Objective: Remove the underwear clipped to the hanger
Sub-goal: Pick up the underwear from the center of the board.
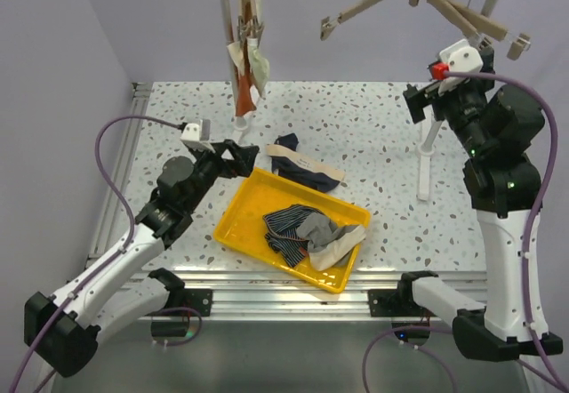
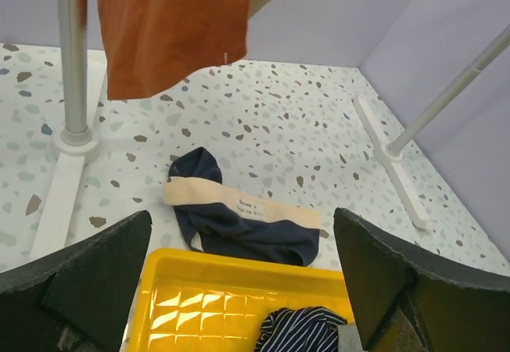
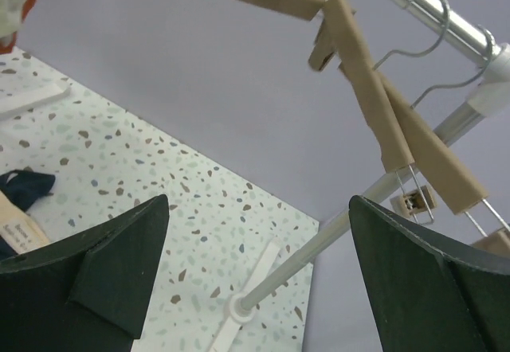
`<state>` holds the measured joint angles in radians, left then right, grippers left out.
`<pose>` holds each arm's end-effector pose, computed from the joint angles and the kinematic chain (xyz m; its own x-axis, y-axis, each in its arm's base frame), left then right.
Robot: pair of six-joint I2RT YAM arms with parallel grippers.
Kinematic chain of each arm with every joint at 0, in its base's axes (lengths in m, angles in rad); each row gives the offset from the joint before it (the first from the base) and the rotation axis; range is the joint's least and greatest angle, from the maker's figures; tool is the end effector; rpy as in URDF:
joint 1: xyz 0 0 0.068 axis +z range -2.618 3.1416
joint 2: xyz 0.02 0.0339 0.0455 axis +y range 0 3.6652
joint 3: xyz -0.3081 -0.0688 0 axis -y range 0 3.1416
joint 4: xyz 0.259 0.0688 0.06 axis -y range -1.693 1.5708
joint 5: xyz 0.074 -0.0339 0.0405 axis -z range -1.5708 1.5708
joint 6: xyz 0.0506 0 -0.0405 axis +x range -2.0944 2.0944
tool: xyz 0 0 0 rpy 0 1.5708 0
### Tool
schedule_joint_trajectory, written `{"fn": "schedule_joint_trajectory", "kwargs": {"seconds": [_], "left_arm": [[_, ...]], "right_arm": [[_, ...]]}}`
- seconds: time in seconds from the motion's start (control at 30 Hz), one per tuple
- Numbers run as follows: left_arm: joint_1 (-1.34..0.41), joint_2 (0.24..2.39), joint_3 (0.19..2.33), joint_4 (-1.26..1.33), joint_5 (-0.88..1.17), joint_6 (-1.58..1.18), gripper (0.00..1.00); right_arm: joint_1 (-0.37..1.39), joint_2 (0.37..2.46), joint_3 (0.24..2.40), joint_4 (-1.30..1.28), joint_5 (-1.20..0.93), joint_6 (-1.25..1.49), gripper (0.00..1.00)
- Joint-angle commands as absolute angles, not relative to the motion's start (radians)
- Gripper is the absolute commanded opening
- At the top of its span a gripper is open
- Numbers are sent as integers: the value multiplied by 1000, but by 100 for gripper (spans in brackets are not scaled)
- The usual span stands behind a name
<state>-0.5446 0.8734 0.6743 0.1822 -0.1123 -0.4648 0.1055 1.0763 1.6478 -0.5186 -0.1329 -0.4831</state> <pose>0.1844 -0.1051 0.3552 -0.2007 -0.3992 -0.8946 0.3680 0.8156 -0.4465 0.1814 0.0260 0.5818 0.1562 -0.4465 -0.8811 -0.1845 0.8631 -0.4701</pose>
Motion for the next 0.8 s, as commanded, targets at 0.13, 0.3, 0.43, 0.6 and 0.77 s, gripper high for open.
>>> {"fn": "schedule_joint_trajectory", "kwargs": {"seconds": [0.13,0.3,0.43,0.6,0.77], "left_arm": [[-696,1034,851,84,-259,-309,100],[-761,1176,914,77,-313,-322,100],[-790,1259,922,92,-374,-365,99],[-819,1373,951,101,-459,-481,99],[-818,1529,1057,74,-525,-687,100]], "right_arm": [[104,945,1483,-442,-244,-563,99],[106,913,1425,-475,-291,-558,99],[106,911,1401,-529,-342,-551,98],[104,891,1322,-580,-423,-545,98],[104,890,1221,-644,-468,-538,99]]}}
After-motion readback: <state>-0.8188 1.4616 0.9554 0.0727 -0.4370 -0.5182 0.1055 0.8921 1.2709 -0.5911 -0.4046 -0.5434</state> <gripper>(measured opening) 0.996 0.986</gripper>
